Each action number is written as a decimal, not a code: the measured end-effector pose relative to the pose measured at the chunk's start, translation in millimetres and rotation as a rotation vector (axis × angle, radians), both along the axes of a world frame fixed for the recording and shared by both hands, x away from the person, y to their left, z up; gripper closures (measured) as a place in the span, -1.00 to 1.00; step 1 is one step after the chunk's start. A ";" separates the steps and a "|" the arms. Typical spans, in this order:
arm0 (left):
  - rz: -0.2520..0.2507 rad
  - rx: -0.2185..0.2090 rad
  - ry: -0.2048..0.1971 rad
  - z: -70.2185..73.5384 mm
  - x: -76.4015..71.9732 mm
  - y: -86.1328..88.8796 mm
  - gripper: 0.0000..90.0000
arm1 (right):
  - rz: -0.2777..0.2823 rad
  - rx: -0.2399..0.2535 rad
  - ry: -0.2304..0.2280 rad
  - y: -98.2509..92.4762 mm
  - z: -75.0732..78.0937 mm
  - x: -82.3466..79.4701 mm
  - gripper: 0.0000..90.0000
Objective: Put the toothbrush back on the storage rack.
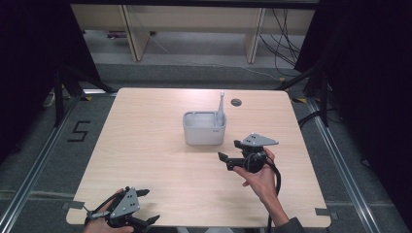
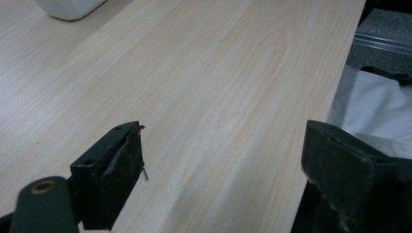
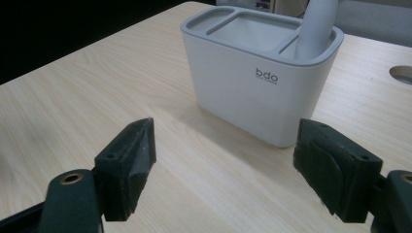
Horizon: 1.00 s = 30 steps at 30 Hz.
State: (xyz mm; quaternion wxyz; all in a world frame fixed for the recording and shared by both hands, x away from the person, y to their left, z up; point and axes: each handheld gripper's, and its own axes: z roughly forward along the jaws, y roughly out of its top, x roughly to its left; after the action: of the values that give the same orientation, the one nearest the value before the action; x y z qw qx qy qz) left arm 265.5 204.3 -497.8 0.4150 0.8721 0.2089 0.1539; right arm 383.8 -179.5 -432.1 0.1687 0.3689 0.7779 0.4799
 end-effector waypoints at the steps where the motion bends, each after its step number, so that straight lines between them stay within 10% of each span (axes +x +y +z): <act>1: 0.000 0.000 0.000 0.0 0.0 0.0 -0.67 | 0.000 0.001 0.004 0.3 -0.5 -1.1 -0.47; 30: 0.002 0.001 -0.001 -0.1 0.3 0.3 -0.67 | 0.034 0.025 0.082 -2.1 -21.8 -30.2 -0.58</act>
State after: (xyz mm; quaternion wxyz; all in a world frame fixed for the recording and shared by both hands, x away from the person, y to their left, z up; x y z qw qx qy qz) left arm 265.8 204.5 -497.9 0.4144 0.8720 0.2094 0.1551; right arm 353.6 -181.5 -453.9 0.1238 0.3772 0.7843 0.4768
